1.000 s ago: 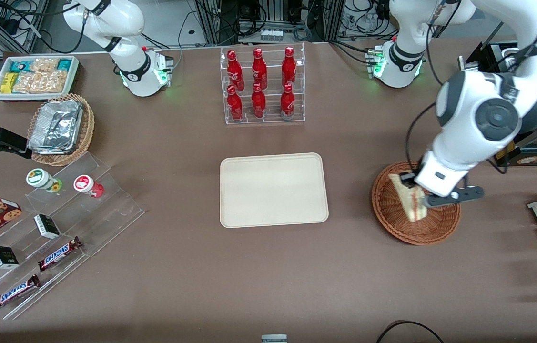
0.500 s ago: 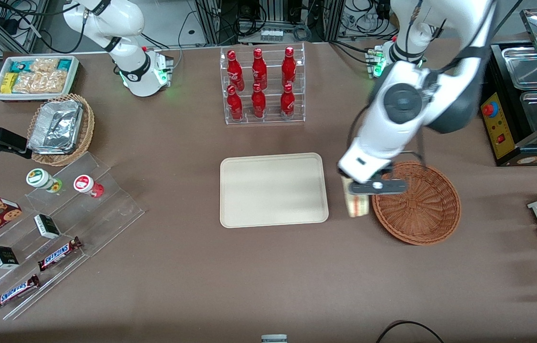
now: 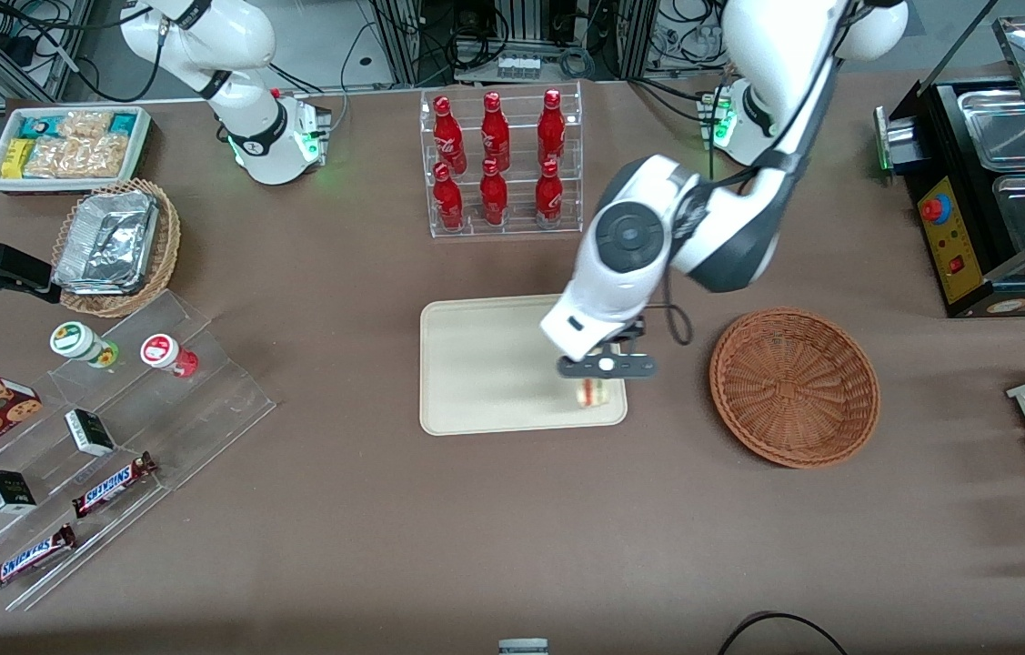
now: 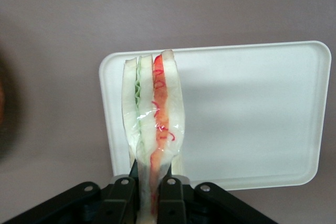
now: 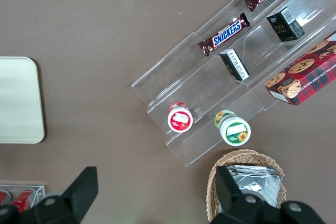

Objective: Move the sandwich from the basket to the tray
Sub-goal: 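Carry the sandwich over the cream tray with the left gripper, then lower the sandwich onto the tray and open the left gripper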

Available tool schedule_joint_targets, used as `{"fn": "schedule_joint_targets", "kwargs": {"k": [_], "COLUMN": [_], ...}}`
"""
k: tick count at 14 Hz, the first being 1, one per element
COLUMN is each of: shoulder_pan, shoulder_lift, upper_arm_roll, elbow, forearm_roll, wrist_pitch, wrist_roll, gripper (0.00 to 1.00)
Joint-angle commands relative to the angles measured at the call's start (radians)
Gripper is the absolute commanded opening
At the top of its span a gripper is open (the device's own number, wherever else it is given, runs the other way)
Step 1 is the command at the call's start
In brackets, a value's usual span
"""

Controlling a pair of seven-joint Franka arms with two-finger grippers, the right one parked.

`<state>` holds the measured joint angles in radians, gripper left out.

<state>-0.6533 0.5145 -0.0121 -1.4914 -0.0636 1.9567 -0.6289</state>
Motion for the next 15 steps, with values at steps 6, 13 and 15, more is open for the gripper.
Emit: {"fn": "schedule_joint_targets", "kwargs": {"k": [6,13,15], "shoulder_pan": [-0.124,-0.154,-0.154], "shoulder_lift": [0.200,0.260,0.260], "upper_arm_roll": [0.012,0.012,0.012], "elbow": [0.103,0.103,0.103], "forearm_roll": [-0.012,-0.007,-0.004], "wrist_pitch": [0.114,0.162,0.162], "wrist_roll": [-0.094,-0.094,-0.088], "gripper": [0.00,0.32,0.99]}}
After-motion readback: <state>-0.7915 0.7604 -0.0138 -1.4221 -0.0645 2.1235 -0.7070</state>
